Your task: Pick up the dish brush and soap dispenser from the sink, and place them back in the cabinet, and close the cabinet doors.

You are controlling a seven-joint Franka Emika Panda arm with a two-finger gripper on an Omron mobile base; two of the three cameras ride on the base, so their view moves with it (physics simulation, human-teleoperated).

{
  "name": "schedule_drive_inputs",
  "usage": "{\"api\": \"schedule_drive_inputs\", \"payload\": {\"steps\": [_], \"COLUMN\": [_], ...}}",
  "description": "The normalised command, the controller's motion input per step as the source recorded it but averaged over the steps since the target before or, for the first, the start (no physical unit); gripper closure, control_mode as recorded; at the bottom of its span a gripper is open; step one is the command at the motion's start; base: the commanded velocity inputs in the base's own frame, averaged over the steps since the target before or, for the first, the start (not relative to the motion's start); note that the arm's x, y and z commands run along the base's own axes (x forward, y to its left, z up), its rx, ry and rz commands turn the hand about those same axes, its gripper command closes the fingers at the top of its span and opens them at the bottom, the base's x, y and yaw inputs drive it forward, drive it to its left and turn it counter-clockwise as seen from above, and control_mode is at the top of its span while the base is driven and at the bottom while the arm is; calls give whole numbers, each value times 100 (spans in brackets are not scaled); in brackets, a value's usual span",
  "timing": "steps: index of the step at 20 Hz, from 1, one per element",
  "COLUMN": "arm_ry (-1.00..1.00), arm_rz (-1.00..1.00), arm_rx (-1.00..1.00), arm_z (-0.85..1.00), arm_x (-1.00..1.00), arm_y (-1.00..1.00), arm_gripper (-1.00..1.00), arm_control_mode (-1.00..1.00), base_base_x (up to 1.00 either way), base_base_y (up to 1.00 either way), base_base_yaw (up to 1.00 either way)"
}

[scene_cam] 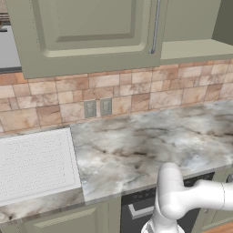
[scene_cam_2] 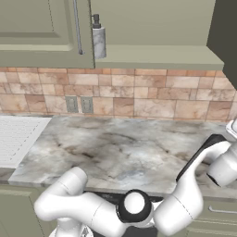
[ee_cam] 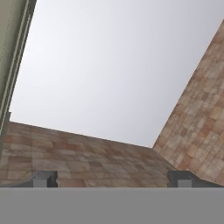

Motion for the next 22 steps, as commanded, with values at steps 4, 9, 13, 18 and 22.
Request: {"api": "schedule_drive_inputs", "payload": {"steps": [4,9,13,18,22], "arm_ry": [-10,-11,-10,-10,-9], "arm_rz": [0,0,0,0,0], "arm_rx": [-9,-7,-6,-5,-7], "arm_z": [0,0,0,0,0], "arm_x": [0,0,0,0,0], "arm_y": [13,2,0,0,4], "arm_gripper": [-100,-100,-100,-100,-100], "arm_control_mode": [-100,-100,-100,-100,-100], "base_base_x": [0,0,0,0,0], "base_base_y": [0,0,0,0,0], "base_base_yaw": [0,0,0,0,0]}}
